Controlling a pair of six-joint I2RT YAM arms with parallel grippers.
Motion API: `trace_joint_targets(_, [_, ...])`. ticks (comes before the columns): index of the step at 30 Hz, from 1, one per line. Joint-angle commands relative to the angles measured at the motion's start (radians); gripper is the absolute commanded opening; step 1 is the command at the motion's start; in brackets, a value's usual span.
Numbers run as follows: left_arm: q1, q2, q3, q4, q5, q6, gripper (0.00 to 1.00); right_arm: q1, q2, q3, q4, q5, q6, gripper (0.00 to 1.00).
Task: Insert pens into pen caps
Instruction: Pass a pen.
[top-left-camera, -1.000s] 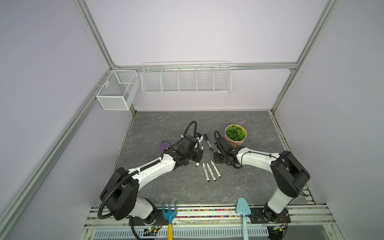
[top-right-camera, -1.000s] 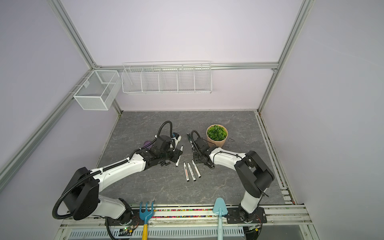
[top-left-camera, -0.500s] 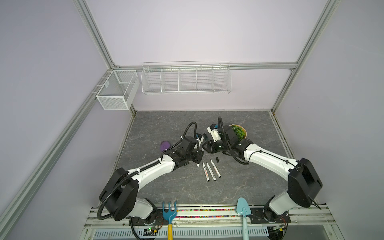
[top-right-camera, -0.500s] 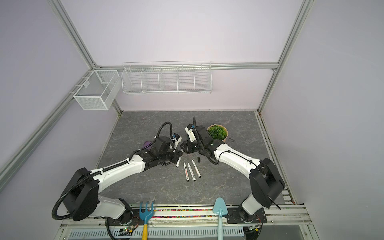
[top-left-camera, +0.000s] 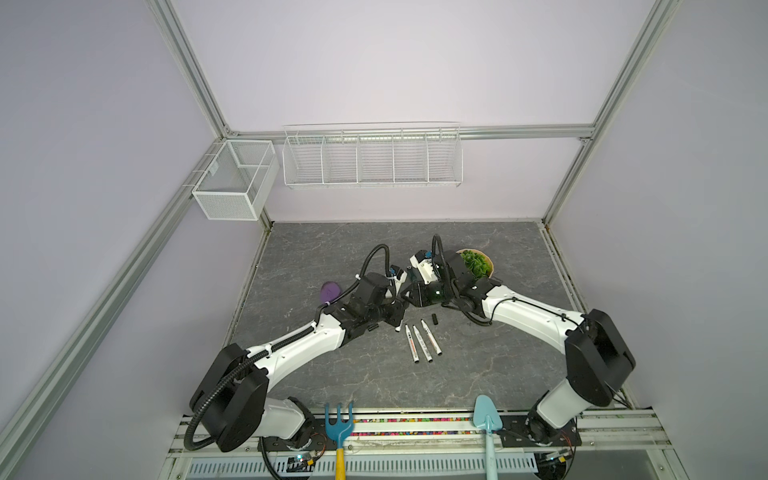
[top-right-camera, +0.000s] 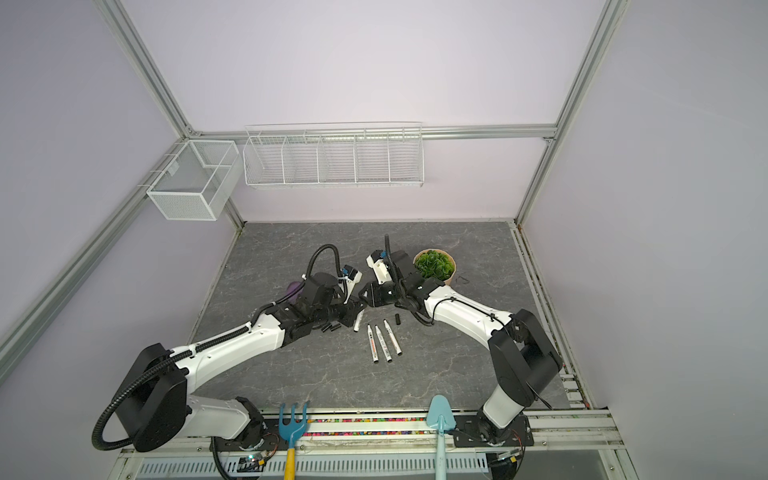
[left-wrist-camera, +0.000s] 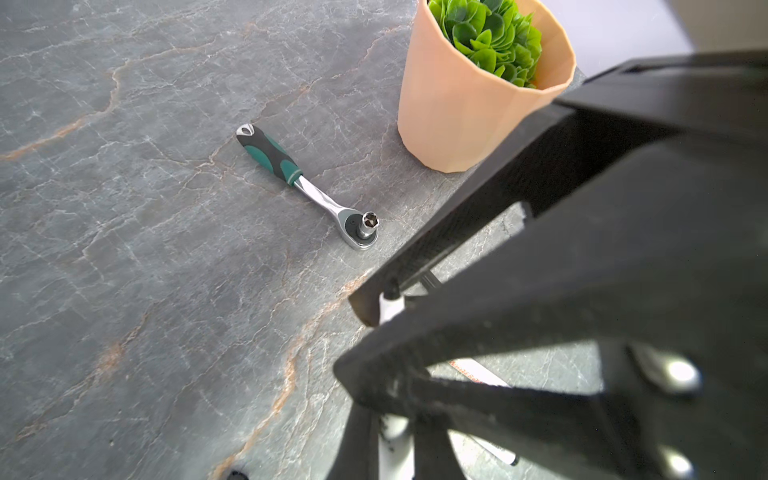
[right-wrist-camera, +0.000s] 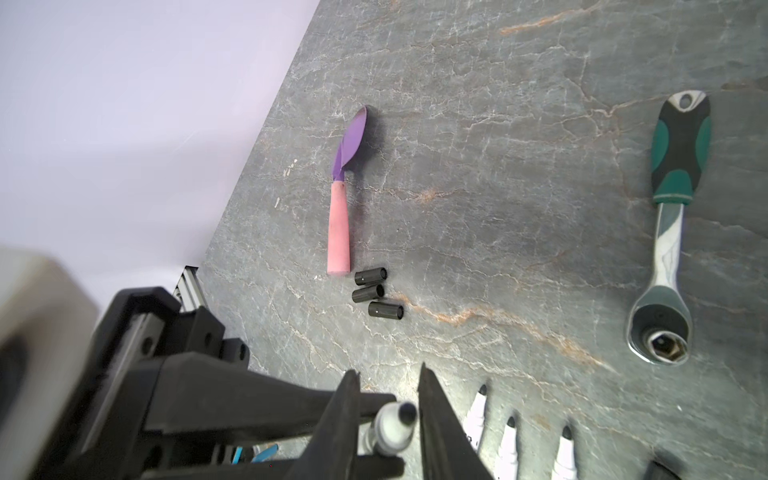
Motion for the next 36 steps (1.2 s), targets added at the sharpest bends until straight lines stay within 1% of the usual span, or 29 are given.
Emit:
trace_joint_targets(1, [0.000,-0.027,-0.015,0.074,0.002,-0.002,0.00,-0.009,0.014,0.011,0.024,-0.042,0.016,0.21])
trace_joint_targets(6, [0.000,-0.025,-0.018,0.089,-0.009,-0.012,0.00,-0.022,0.005,0.006,0.040,-0.065,0.030,0.12])
trace_joint_targets(12, [0.000,-0.018,-0.017,0.072,-0.012,-0.004,0.00,-0.040,-0.007,0.005,0.045,-0.089,0.038,0.08])
trace_joint_targets(13, [0.000,-0.015,-0.014,0.065,-0.011,-0.003,0.03,-0.044,-0.009,0.005,0.048,-0.096,0.041,0.07])
trace_joint_targets(14, [0.000,-0.011,-0.011,0.058,-0.010,-0.001,0.14,-0.047,-0.011,0.005,0.049,-0.104,0.043,0.07])
trace_joint_targets(15, [0.000,-0.005,-0.007,0.049,-0.009,0.000,0.21,-0.052,-0.012,0.005,0.050,-0.111,0.047,0.07])
trace_joint_targets(17, [0.000,0.003,-0.003,0.036,-0.011,0.000,0.26,-0.061,-0.015,0.008,0.053,-0.127,0.061,0.07])
trace_joint_targets(19, [0.000,0.011,0.002,0.024,-0.023,-0.008,0.30,-0.069,-0.017,0.010,0.054,-0.143,0.068,0.07])
trace_joint_targets(24, [0.000,0.025,0.005,0.016,-0.034,-0.011,0.31,-0.074,-0.021,0.007,0.051,-0.154,0.073,0.07])
trace_joint_targets(27, [0.000,0.038,0.010,0.015,-0.017,-0.001,0.31,-0.077,-0.021,0.007,0.050,-0.156,0.074,0.07])
trace_joint_targets(30, [0.000,0.056,0.025,0.015,0.012,0.012,0.30,-0.079,-0.021,0.007,0.048,-0.161,0.077,0.07])
trace_joint_targets(36, [0.000,0.075,0.043,0.013,0.031,0.009,0.27,-0.085,-0.022,-0.004,0.058,-0.167,0.084,0.07])
